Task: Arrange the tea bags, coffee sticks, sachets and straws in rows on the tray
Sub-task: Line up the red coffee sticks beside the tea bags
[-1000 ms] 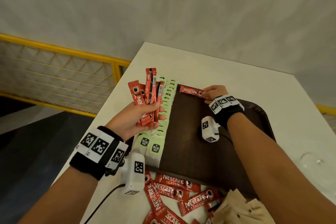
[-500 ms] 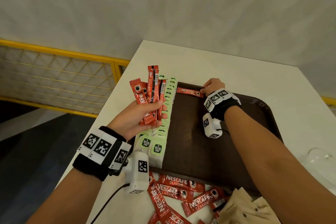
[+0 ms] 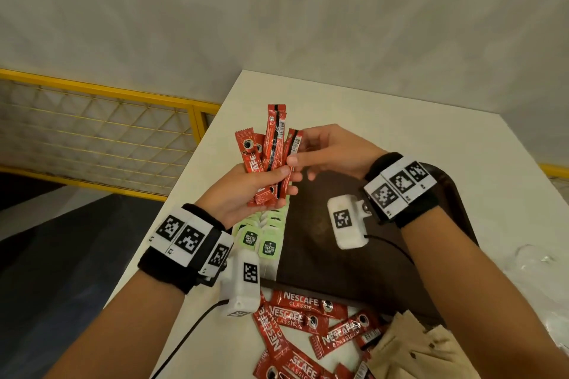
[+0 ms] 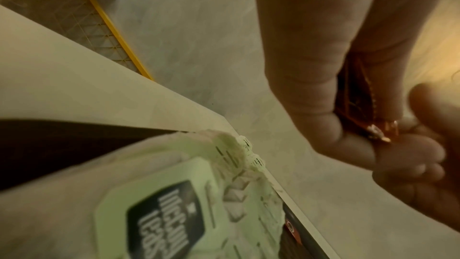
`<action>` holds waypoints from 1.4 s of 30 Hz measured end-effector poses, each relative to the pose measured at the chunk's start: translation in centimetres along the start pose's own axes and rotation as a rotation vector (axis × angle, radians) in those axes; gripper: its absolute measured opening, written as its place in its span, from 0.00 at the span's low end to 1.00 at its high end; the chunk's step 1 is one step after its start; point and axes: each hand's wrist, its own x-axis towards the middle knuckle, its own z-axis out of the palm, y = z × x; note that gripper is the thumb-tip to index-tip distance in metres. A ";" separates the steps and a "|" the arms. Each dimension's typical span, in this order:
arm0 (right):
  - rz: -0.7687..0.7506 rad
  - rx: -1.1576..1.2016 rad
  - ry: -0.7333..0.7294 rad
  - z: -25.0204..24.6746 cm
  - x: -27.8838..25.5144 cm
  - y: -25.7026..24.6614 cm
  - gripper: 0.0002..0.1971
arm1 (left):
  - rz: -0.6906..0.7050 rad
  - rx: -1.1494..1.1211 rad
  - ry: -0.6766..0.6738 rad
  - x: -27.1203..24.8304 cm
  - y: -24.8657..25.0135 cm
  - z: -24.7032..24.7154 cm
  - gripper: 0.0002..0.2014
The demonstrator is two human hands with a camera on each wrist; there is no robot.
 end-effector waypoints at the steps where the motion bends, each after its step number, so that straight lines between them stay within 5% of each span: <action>1: -0.012 0.000 0.011 0.2 -0.1 0.2 0.09 | -0.001 0.001 -0.003 -0.1 0.0 0.0 0.11; 5: -0.048 0.176 0.157 -0.1 -0.5 1.0 0.05 | -0.011 -0.041 0.022 -0.2 -0.2 -0.2 0.13; 8: -0.209 0.135 0.297 -0.2 -1.1 1.2 0.06 | 0.005 -0.072 0.077 -0.2 -0.1 -0.4 0.15; 12: -0.366 0.007 0.242 0.3 -1.9 1.7 0.10 | 0.034 -0.206 0.098 0.2 0.3 -0.4 0.10; 18: -0.288 -0.161 0.080 0.9 -2.3 2.2 0.15 | 0.077 -0.180 0.130 1.0 0.6 0.1 0.09; 21: -0.226 -0.173 0.110 0.5 -2.6 1.9 0.17 | 0.093 -0.140 0.159 1.2 0.5 -0.1 0.09; 25: -0.080 0.071 0.113 0.4 -2.3 1.6 0.08 | 0.116 -0.132 0.201 1.6 0.6 0.0 0.08; 32: 0.057 -0.029 0.212 0.5 -0.1 1.6 0.17 | 0.126 -0.048 0.246 2.3 0.1 1.0 0.15; 36: 0.051 0.370 0.314 -0.2 0.5 2.2 0.22 | 0.137 -0.080 0.279 2.4 -0.1 1.3 0.16; 42: -0.028 0.765 0.496 0.1 1.7 2.7 0.10 | 0.113 0.021 0.235 2.8 -0.3 2.5 0.10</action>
